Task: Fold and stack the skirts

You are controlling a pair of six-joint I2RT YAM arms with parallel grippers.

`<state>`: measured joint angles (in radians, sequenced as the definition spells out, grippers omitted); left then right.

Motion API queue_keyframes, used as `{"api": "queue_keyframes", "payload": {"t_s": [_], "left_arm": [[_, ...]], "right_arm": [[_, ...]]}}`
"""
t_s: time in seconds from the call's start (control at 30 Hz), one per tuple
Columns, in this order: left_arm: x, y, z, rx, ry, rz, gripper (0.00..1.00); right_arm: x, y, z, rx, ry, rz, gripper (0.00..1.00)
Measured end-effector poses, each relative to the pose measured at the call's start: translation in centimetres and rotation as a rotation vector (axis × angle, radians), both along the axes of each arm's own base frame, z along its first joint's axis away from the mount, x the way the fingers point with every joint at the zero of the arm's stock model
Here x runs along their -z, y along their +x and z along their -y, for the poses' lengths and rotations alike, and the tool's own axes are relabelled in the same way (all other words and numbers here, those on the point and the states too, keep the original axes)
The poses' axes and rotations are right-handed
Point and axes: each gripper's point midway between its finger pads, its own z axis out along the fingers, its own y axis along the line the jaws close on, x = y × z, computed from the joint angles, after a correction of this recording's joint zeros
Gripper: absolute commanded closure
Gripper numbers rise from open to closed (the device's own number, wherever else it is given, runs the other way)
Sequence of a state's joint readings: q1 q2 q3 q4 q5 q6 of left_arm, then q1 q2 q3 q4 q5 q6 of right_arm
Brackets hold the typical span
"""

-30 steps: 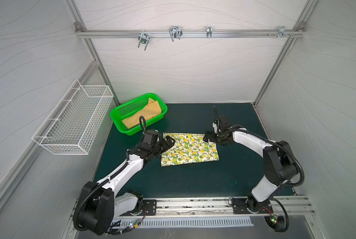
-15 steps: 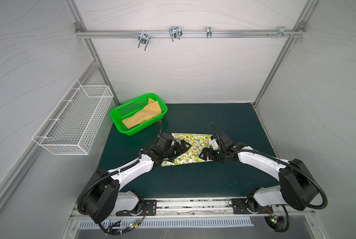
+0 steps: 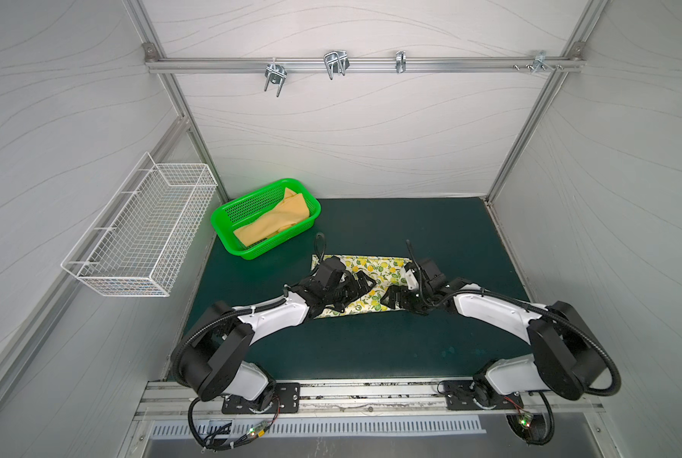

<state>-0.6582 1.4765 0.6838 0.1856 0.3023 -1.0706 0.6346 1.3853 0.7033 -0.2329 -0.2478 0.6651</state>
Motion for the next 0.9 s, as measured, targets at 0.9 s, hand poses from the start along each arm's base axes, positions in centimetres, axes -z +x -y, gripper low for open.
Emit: {"api": "queue_keyframes", "payload": {"t_s": [0.9], "left_arm": [[3.7,-1.0,1.1,-0.023,-0.071,-0.077,0.01]], "right_arm": [[2.0,3.0,2.3,0.085,-0.015,0.009,0.01]]}}
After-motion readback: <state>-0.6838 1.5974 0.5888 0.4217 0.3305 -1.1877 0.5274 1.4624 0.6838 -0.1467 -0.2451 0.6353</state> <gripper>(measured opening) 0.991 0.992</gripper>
